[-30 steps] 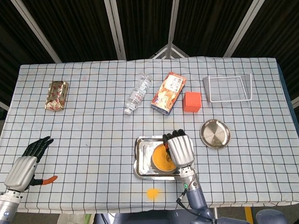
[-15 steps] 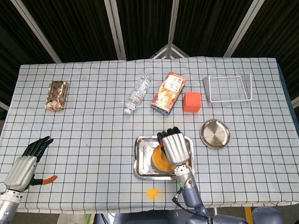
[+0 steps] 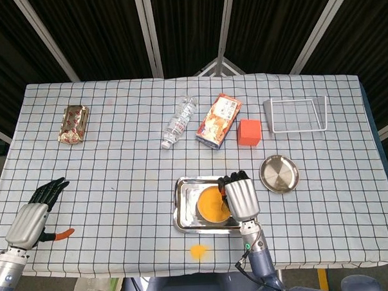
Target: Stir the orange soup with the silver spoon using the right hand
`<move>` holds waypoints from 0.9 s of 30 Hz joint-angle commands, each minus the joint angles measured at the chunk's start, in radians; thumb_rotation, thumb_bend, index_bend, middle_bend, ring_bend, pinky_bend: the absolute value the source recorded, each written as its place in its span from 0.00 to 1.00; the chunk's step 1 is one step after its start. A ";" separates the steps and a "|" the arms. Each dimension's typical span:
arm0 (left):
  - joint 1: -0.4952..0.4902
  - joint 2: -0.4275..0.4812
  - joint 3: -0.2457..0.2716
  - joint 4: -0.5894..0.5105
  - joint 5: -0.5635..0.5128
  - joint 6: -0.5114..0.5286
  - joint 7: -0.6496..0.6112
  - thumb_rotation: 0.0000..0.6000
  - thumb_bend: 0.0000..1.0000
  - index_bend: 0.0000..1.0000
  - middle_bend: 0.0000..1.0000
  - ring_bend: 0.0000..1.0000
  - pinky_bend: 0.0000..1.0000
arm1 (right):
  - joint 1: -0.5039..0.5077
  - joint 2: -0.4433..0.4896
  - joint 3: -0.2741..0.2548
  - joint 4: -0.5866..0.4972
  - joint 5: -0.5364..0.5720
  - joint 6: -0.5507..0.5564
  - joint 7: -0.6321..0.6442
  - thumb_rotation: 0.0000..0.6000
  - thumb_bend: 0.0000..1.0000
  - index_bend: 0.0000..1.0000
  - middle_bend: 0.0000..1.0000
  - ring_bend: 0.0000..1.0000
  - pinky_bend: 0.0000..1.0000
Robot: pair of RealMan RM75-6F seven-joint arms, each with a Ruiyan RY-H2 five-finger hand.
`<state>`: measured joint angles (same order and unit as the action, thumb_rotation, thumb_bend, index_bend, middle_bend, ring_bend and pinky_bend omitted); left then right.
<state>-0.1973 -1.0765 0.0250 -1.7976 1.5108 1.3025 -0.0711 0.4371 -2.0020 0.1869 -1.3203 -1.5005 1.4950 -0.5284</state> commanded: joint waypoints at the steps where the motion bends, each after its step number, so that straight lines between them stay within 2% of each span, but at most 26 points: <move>1: -0.001 0.000 0.000 0.000 -0.002 -0.001 0.001 1.00 0.02 0.00 0.00 0.00 0.00 | -0.006 0.002 -0.001 0.013 0.009 -0.003 0.016 1.00 0.77 0.95 0.73 0.58 0.48; 12: -0.002 0.003 -0.002 -0.001 -0.007 -0.006 -0.007 1.00 0.02 0.00 0.00 0.00 0.00 | 0.004 -0.039 0.002 0.078 0.026 -0.036 0.060 1.00 0.77 0.95 0.73 0.58 0.48; 27: -0.006 0.008 -0.002 -0.002 -0.007 -0.015 -0.028 1.00 0.02 0.00 0.00 0.00 0.00 | 0.056 -0.101 0.048 0.119 0.022 -0.056 0.074 1.00 0.77 0.95 0.73 0.58 0.48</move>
<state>-0.2031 -1.0682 0.0234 -1.7995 1.5036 1.2880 -0.0987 0.4912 -2.1016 0.2330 -1.2032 -1.4793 1.4395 -0.4540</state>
